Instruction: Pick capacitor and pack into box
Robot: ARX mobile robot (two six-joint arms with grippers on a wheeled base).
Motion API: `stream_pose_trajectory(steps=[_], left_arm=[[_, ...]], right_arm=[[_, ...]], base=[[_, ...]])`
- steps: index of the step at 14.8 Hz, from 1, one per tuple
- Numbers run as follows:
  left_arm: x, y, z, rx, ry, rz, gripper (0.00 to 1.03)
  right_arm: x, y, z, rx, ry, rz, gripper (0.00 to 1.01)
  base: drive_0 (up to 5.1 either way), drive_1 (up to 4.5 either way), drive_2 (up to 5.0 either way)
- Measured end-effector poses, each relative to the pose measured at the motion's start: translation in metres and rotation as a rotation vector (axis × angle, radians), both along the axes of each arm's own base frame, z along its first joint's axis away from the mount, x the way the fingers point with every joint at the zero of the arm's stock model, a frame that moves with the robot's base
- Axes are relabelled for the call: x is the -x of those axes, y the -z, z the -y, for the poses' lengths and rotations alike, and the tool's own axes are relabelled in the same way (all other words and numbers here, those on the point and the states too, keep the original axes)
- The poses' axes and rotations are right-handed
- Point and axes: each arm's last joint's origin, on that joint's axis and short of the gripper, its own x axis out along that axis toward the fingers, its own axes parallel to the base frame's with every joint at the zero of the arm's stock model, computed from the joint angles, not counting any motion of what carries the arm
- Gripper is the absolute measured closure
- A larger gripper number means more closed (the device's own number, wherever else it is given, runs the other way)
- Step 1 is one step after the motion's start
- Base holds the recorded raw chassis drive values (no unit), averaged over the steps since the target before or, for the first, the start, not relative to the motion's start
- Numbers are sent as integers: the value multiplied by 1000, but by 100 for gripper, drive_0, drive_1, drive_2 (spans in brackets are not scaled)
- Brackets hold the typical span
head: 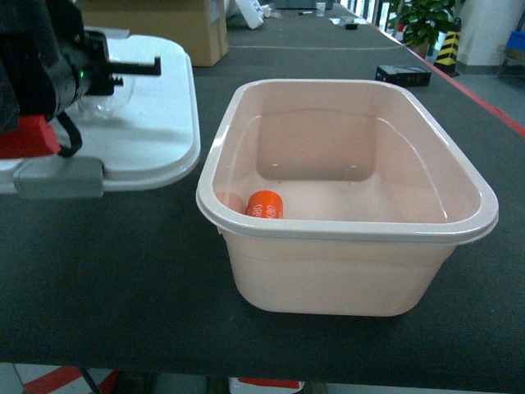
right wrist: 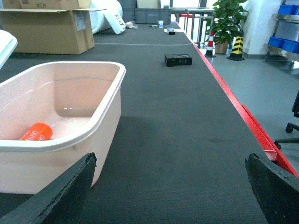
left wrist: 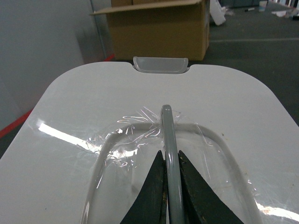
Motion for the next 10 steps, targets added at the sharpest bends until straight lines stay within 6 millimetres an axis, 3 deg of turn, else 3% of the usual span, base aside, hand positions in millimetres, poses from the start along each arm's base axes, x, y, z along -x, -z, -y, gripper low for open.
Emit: stream_pose_trajectory(steps=[1,2,5,8,10], left_arm=[[-4,-50,44,20,43,59,101],[-3,-58,63,28,78,67,101],[-1,-65,116,40,169,60,101],[9,-55,177,75,267,-12,101],[19,-54,195,114,277,-38,101]], right_arm=[[0,0,0,0,0,0,3],[0,0,0,0,0,0,3],[0,0,0,0,0,0,3],[0,0,0,0,0,0,3],[0,0,0,0,0,0,3]], base=[[0,0,0],[0,0,0],[0,0,0],[0,0,0],[0,0,0]])
